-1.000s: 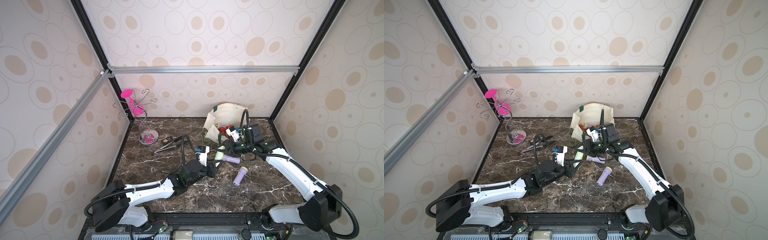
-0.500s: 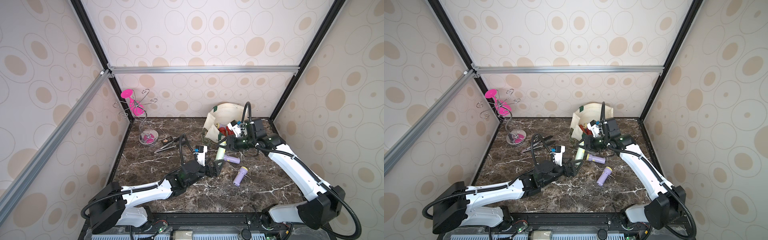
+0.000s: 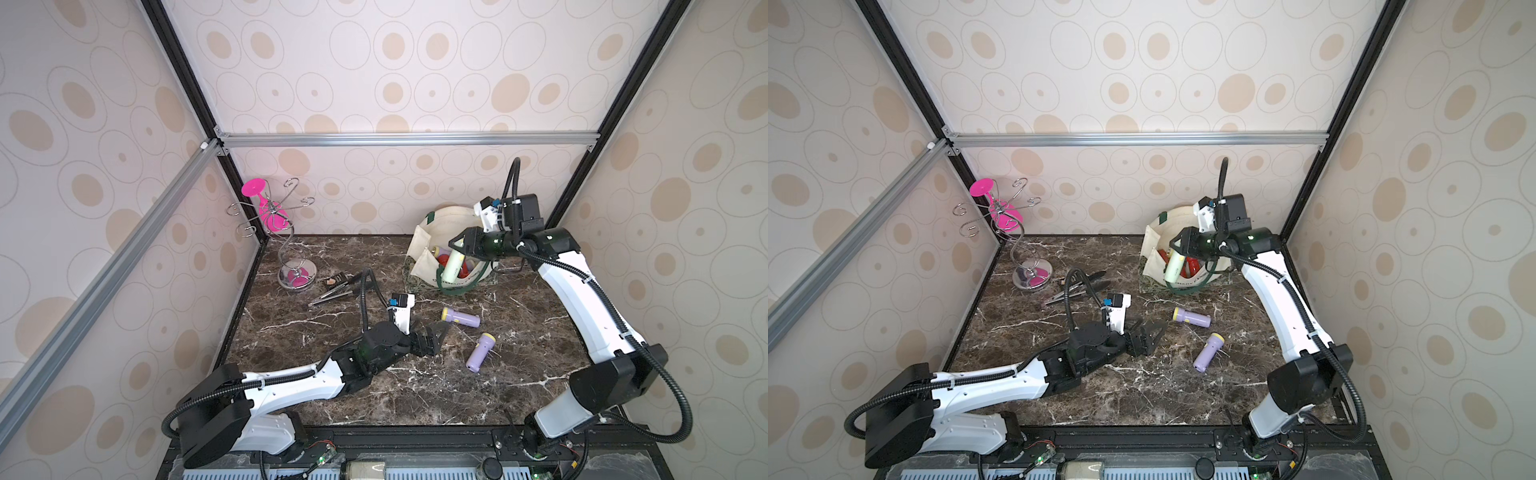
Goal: Put the flashlights into the tote bags
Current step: Place the flashlight in the canvas bag.
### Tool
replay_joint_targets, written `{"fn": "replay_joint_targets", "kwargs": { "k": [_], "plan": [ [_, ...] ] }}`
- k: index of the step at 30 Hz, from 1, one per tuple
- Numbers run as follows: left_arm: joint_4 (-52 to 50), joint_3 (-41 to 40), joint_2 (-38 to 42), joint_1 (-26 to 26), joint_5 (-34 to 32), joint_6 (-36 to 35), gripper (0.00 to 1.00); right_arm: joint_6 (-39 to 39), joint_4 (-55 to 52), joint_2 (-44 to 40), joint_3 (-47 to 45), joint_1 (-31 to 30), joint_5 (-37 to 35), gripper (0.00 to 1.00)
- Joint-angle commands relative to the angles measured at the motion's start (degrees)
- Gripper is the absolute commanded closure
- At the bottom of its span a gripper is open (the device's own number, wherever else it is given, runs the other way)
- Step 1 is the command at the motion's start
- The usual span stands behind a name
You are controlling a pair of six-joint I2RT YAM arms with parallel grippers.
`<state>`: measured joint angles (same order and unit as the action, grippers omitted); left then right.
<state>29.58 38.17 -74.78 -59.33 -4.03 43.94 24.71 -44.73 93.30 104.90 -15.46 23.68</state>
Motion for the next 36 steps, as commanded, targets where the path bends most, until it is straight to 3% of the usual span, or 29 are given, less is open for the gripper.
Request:
{"fn": "replay_joint_targets", "kwargs": {
  "k": [1,15,28,36],
  "plan": [
    [1.73,4.14,-1.25,0.27,0.98,-1.76,0.0,-0.74,-0.09,2.87,6.0,1.18,-3.27,1.0],
    [-2.43,20.87,-9.7,0.96,-0.12,-7.62,0.0,-6.97,2.99,16.0,17.3,1.58,-14.33,1.0],
    [-4.61,16.78,-5.07,2.75,-0.62,-6.66,0.0,-7.59,-2.79,38.4,41.96,1.58,-15.62,1.0],
    [-5.13,13.99,-2.57,3.39,-1.75,-6.2,0.0,-6.93,-1.15,42.79,41.35,1.58,-14.39,0.95]
  ]
}}
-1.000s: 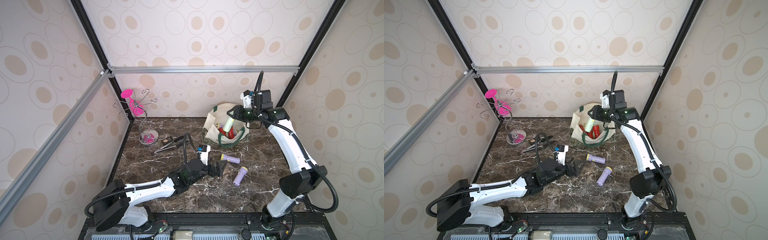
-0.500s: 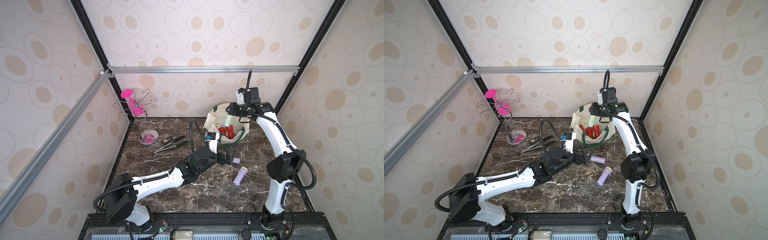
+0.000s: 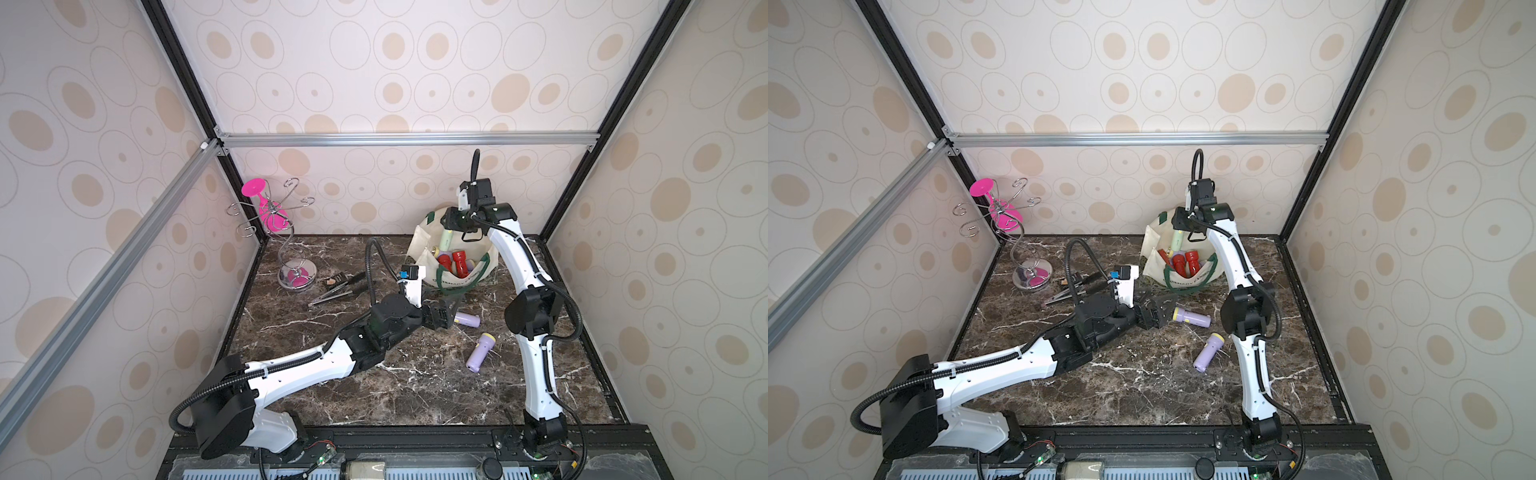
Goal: Put the flashlights into the tote bags
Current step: Place the flashlight in the canvas bag.
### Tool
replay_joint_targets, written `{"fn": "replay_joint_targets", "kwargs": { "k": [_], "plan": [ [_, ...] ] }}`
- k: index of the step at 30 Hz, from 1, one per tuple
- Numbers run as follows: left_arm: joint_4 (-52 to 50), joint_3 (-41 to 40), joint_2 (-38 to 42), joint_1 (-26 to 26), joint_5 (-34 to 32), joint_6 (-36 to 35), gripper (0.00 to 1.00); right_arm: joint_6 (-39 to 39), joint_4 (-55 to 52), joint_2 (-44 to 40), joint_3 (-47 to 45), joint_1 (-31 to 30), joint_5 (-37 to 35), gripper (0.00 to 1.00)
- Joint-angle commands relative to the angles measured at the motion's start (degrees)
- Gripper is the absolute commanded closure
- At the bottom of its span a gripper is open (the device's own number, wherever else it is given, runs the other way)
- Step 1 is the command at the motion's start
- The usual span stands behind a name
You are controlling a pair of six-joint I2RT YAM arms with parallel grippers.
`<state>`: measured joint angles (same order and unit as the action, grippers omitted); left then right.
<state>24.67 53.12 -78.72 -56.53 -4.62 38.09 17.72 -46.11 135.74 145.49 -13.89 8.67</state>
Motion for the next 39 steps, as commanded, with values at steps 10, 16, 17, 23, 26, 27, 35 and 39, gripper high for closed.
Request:
{"fn": "replay_joint_targets", "kwargs": {
  "k": [10,16,17,23,26,27,35,39],
  "plan": [
    [-0.04,-3.67,3.31,0.82,-2.0,0.57,0.0,-0.31,-0.45,0.8,-1.26,0.01,0.54,0.74],
    [-2.67,-3.62,6.0,1.73,-2.95,-0.82,0.0,-0.99,-0.91,-0.71,-1.0,0.0,-0.21,0.52],
    [-2.93,-3.88,6.53,1.93,-2.94,-0.91,0.0,-0.98,-1.13,-1.11,-0.92,0.0,-0.57,0.49],
    [-7.04,-3.74,8.43,2.39,-4.03,-1.1,0.0,-1.44,-2.06,-4.26,-1.19,0.0,-4.96,0.39],
    [-7.87,-4.59,9.56,2.39,-4.17,-1.01,0.0,-1.63,-2.18,-5.68,-0.92,0.0,-5.06,0.35],
    [-7.92,-5.05,9.94,2.37,-4.08,-1.0,0.0,-1.62,-2.35,-6.33,-0.75,0.0,-5.09,0.34],
    [-8.17,-8.0,9.42,2.06,-0.89,0.19,0.0,-2.22,-3.46,-14.27,-1.14,0.0,-3.64,0.33],
    [-7.51,-7.69,5.45,0.51,0.83,0.37,0.01,-0.94,-4.6,-20.13,-5.22,-0.08,-1.86,0.32]
  ]
}}
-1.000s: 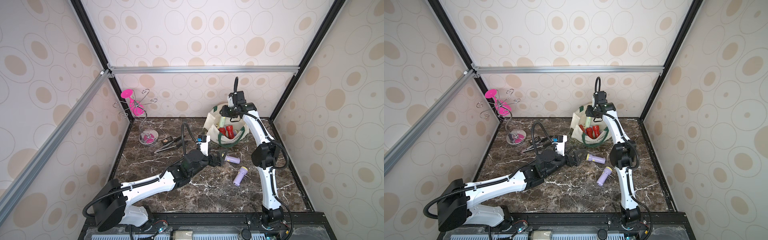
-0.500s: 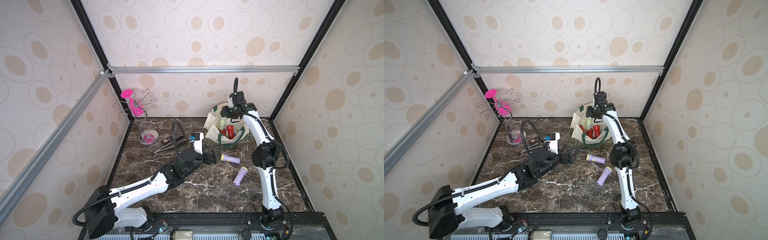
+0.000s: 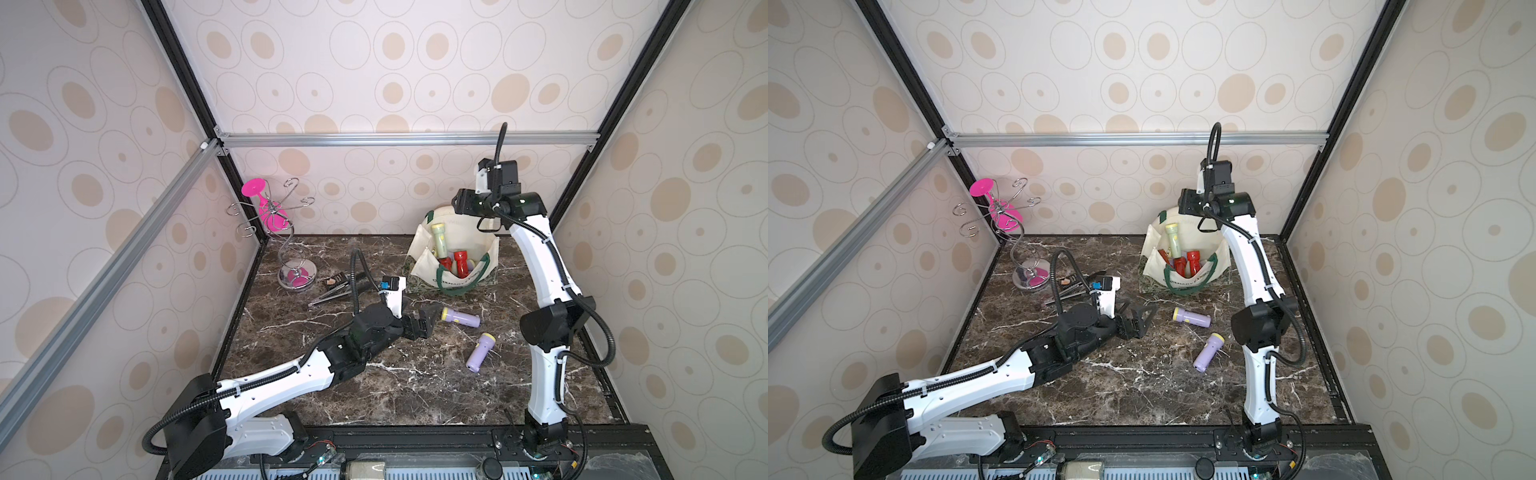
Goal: Put the flashlights into the tote bags
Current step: Place the flashlight in the canvas bag, then pick up the flashlight from the center of the board.
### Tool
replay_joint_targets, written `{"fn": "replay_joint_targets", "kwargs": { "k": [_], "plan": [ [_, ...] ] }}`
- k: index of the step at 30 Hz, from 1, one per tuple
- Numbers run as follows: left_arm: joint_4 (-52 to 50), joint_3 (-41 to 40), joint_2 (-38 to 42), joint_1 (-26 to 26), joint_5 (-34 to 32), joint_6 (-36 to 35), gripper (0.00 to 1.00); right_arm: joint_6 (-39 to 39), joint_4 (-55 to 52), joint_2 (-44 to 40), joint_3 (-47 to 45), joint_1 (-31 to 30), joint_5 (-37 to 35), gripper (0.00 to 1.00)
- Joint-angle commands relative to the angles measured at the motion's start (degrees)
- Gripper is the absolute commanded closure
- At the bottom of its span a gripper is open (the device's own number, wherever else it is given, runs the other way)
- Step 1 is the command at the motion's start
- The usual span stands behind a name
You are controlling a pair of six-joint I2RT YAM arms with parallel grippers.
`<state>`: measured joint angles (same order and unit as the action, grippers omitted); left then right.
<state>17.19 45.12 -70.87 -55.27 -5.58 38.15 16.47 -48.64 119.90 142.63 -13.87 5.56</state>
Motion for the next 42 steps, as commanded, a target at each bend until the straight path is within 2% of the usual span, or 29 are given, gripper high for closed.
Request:
{"fn": "replay_joint_targets", "kwargs": {
  "k": [1,15,18,28,35,42],
  "plan": [
    [0.5,0.53,-3.56,-1.17,1.97,0.38,0.01,0.81,-1.75,-6.0,-4.48,-0.11,1.6,0.32],
    [13.65,7.68,-25.85,-8.84,6.7,2.42,0.11,7.09,5.28,-31.66,-41.37,-0.1,5.28,0.28],
    [15.5,9.44,-30.39,-9.67,8.2,3.18,0.12,6.4,3.75,-34.44,-44.04,-0.11,4.38,0.28],
    [15.49,15.0,-39.85,-11.23,6.97,3.95,0.17,9.81,4.52,-41.71,-54.99,-0.11,3.76,0.28],
    [12.72,19.48,-45.16,-11.98,7.0,3.34,0.2,10.43,4.13,-41.5,-55.2,-0.06,4.53,0.28],
    [5.28,23.23,-48.05,-12.24,4.64,2.38,0.25,11.32,5.09,-41.41,-56.74,-0.11,5.78,0.27]
  ]
}}
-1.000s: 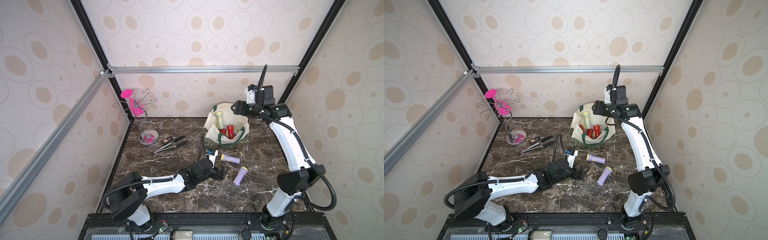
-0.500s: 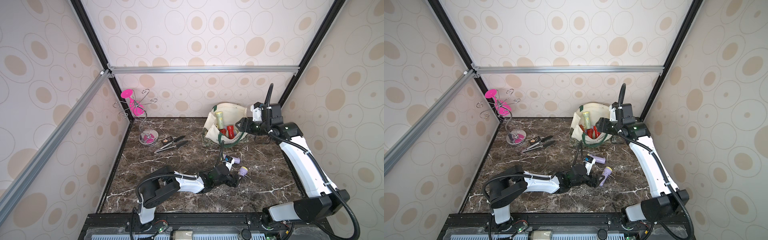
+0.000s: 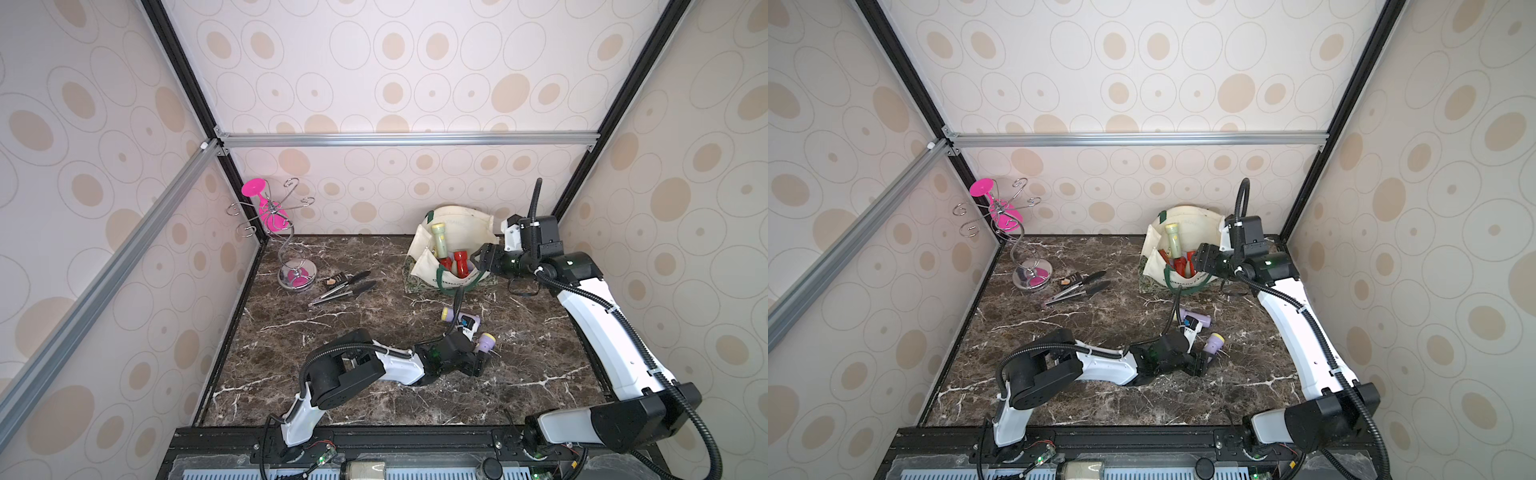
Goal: Put the flashlights into the tote bags
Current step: Pick up the flashlight from the center of the board.
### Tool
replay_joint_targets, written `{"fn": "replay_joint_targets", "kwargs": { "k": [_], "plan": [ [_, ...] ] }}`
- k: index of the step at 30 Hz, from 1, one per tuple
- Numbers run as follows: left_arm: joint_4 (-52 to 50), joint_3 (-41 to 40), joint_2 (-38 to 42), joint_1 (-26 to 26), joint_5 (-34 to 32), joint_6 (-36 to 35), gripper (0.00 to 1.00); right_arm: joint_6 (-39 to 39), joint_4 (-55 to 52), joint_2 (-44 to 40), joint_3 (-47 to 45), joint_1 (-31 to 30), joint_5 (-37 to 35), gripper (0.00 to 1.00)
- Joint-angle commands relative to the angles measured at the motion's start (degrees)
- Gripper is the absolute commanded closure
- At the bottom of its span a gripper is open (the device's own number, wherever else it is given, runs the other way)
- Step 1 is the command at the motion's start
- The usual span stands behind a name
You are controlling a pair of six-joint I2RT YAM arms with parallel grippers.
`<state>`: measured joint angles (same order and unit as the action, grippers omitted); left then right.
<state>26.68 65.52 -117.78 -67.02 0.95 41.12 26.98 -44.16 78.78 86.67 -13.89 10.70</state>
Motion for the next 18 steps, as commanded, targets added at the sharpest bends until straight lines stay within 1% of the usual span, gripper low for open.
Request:
{"fn": "replay_joint_targets", "kwargs": {
  "k": [1,5,9,18],
  "plan": [
    [-5.6,3.53,-1.56,-0.68,-2.48,-1.04,0.26,0.86,0.57,-0.3,-0.8,-0.07,0.55,0.27],
    [-10.1,5.73,-2.78,-1.84,-5.33,-3.38,0.28,0.82,0.48,-0.47,-0.91,-0.08,-0.04,0.27],
    [-16.75,8.96,-4.83,-3.01,-8.57,-5.43,0.3,1.06,0.64,-0.38,-1.11,-0.06,-0.5,0.27],
    [-21.58,12.35,-6.71,-4.49,-12.09,-7.67,0.42,1.37,0.56,0.49,0.43,-0.08,-0.61,0.28]
  ]
}}
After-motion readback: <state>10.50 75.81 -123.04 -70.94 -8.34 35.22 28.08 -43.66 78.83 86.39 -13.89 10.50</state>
